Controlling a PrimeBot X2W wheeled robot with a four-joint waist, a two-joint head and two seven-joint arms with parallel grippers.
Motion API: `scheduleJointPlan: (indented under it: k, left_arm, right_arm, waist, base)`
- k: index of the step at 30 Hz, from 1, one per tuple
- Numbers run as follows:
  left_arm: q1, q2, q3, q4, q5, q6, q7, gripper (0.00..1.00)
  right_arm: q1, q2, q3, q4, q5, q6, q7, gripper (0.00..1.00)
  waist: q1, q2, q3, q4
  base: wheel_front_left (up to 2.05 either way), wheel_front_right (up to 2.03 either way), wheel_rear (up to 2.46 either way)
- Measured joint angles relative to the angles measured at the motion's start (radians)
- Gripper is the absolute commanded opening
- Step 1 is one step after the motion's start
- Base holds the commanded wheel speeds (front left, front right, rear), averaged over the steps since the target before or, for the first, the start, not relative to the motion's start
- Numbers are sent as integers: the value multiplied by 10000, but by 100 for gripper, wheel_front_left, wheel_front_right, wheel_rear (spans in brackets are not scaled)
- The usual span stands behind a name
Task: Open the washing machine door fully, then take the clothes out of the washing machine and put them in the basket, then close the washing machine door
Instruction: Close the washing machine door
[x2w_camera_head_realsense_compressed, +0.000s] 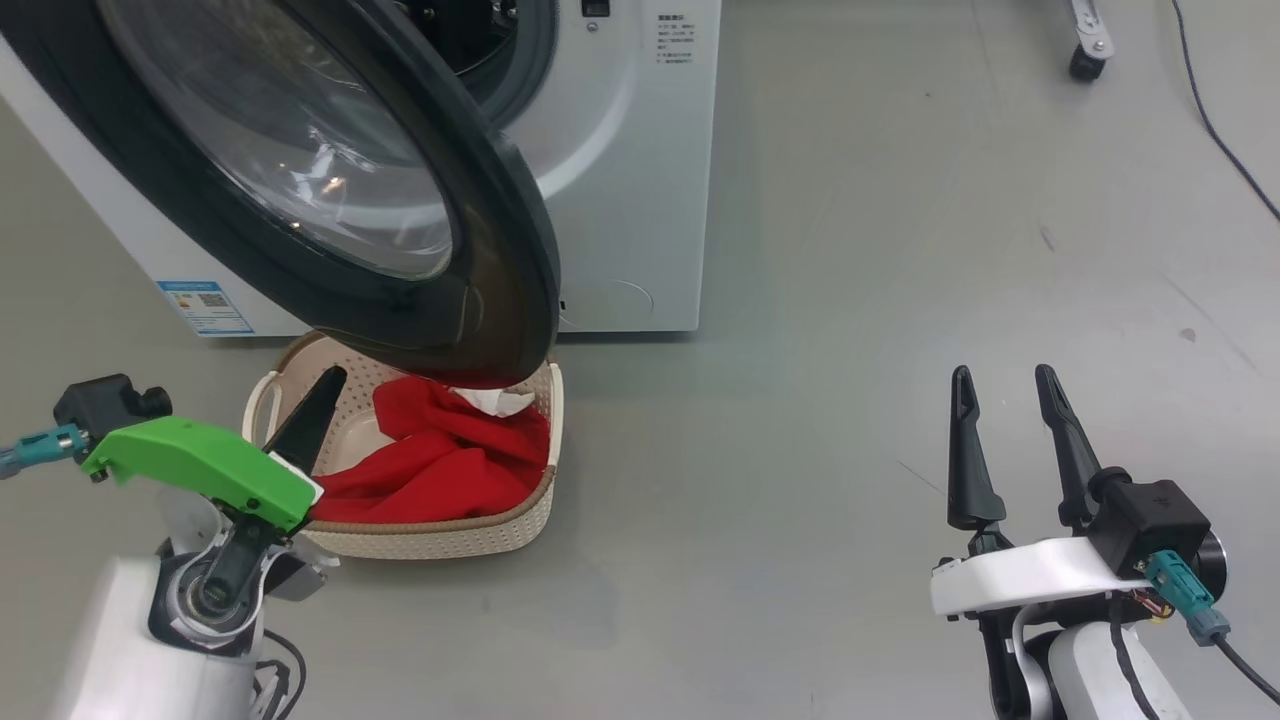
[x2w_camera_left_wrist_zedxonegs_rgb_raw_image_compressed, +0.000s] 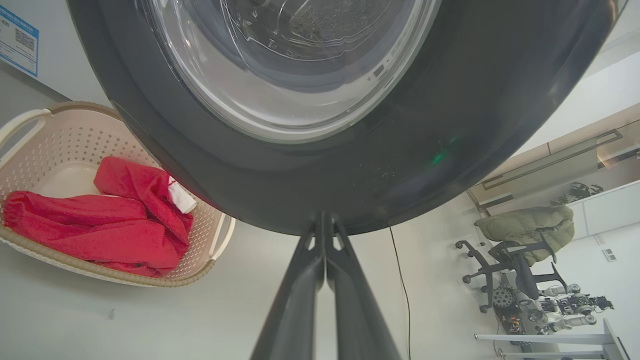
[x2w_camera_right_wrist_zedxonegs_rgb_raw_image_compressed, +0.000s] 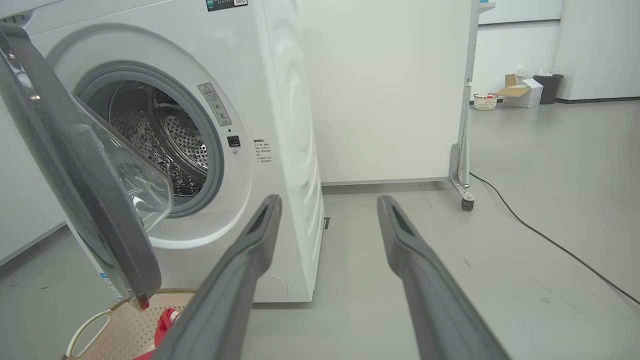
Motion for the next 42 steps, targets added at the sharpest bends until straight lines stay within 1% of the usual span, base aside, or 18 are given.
scheduleJointPlan:
  k: [8, 12, 15, 16, 22, 23, 24, 25, 27, 29, 33, 37, 42]
  left_arm:
    - [518, 428, -491, -696, 1839, -109, -1542, 0]
    - [831, 926, -732, -1103, 3103, -111, -2485, 0]
    - [1081, 1235, -848, -1312, 3850, -111, -3150, 0]
    - [1174, 1260, -869, -1381, 4046, -111, -3375, 0]
    - [1776, 1457, -1028, -1546, 5120, -113, -4541, 0]
    - [1872, 1457, -1026, -1547, 5294, -113, -4759, 12]
    - [1964, 1471, -1026, -1559, 5469, -111, -4995, 67]
    - [2041, 1513, -1047, -1578, 5699, -105, -5198, 100]
    - [2177, 1632, -1120, -1613, 6132, -44, -5507, 100]
    - [2322, 1653, -1106, -1593, 6424, 197, -5854, 100]
    - [2492, 1641, -1108, -1603, 6778, 426, -5914, 100]
    - [2534, 1628, -1348, -1672, 7225, 433, -5910, 100]
    - [2714, 1442, -1463, -1685, 7258, 435, -5910, 100]
  right_arm:
    - [5, -17, -81, -157, -94, 4, 0, 100]
    - [48, -13, -61, -180, -138, 23, 0, 100]
    - [159, -12, -36, -205, -151, 54, -2, 100]
    - [190, -13, 2, -201, -151, 100, -2, 100]
    - [198, -2, 67, -188, -167, 125, -2, 100]
    - [199, 0, 69, -186, -167, 142, -2, 100]
    - [201, 0, 69, -186, -167, 178, -2, 100]
    - [202, -2, 69, -182, -167, 178, -2, 100]
    - [204, 2, 69, -180, -167, 180, -2, 100]
    - [211, 4, 67, -157, -167, 180, -2, 100]
    - [277, 10, 67, -73, -167, 180, 0, 100]
    - [384, 15, 67, -15, -167, 180, -2, 100]
    - [391, 21, 59, 29, -167, 184, -2, 100]
  waist:
    - [0, 0, -269, 827]
    - [0, 0, -401, 1146]
    - [0, 0, -470, 1325]
    - [0, 0, -487, 1371]
    - [0, 0, -552, 1471]
    - [0, 0, -557, 1476]
    - [0, 0, -561, 1480]
    - [0, 0, -564, 1484]
    - [0, 0, -566, 1489]
    - [-1, 0, -565, 1491]
    - [0, 0, -559, 1491]
    - [0, 0, -553, 1490]
    - [-1, 0, -561, 1487]
  base:
    - [0, 0, 0]
    - [0, 0, 0]
    - [0, 0, 0]
    - [0, 0, 0]
    - [0, 0, 0]
    - [0, 0, 0]
    - [0, 0, 0]
    - [0, 0, 0]
    - [0, 0, 0]
    - [0, 0, 0]
    - [0, 0, 0]
    - [0, 0, 0]
    - [0, 0, 0]
